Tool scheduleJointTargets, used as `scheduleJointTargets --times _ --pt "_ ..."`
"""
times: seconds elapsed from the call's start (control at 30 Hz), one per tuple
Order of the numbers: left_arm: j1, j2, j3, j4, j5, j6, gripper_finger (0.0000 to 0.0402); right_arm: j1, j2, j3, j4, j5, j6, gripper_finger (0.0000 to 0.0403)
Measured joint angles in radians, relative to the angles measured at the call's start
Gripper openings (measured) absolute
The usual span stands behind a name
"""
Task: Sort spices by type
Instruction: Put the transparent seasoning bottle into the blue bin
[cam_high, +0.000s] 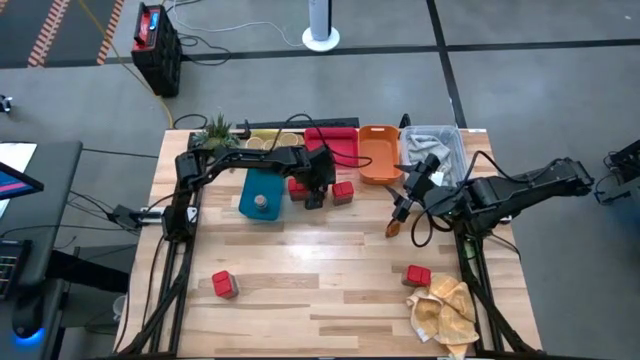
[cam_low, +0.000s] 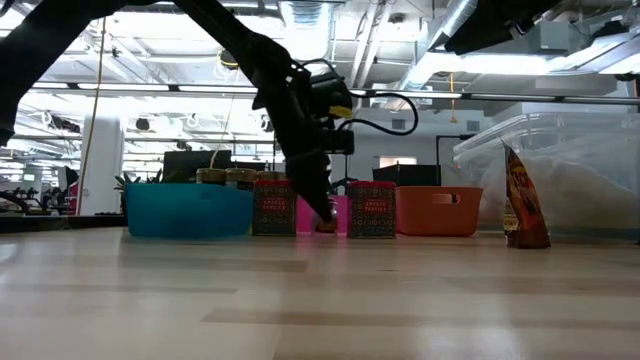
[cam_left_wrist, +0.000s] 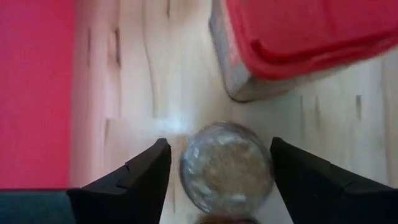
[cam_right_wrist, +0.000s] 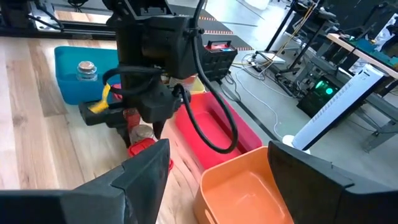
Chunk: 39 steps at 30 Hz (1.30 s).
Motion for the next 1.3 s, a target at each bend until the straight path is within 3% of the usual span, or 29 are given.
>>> scheduleJointTargets --times 0.27,0.5,0.7,0.9,1.1,1.3 --pt "0.000 0.000 0.000 0.001 -0.005 -0.016 0.0184 -0.001 0.000 0.000 -0.001 0.001 0.000 0.0303" --pt "-0.009 -0.026 0.000 -0.017 -0.008 0.009 0.0181 -0.001 0.000 0.000 -0.001 0.001 0.000 0.0303" --pt "-0.010 -0.193 0.000 -0.126 -0.038 0.009 0.0181 -0.001 0.000 -0.001 -0.004 0.001 0.000 0.0303" --pt "-0.016 -0.402 -0.018 -0.257 -0.039 -0.088 0.0181 -0.001 0.001 -0.001 -0.003 0.001 0.004 0.0303" --pt "-0.036 -0.547 -0.202 -0.304 -0.090 -0.180 0.0181 0.013 0.001 -0.001 0.001 0.001 0.021 0.0303" --pt "-0.022 -0.684 -0.462 -0.162 -0.170 -0.238 0.0181 0.032 0.001 -0.001 0.009 0.001 0.020 0.0303"
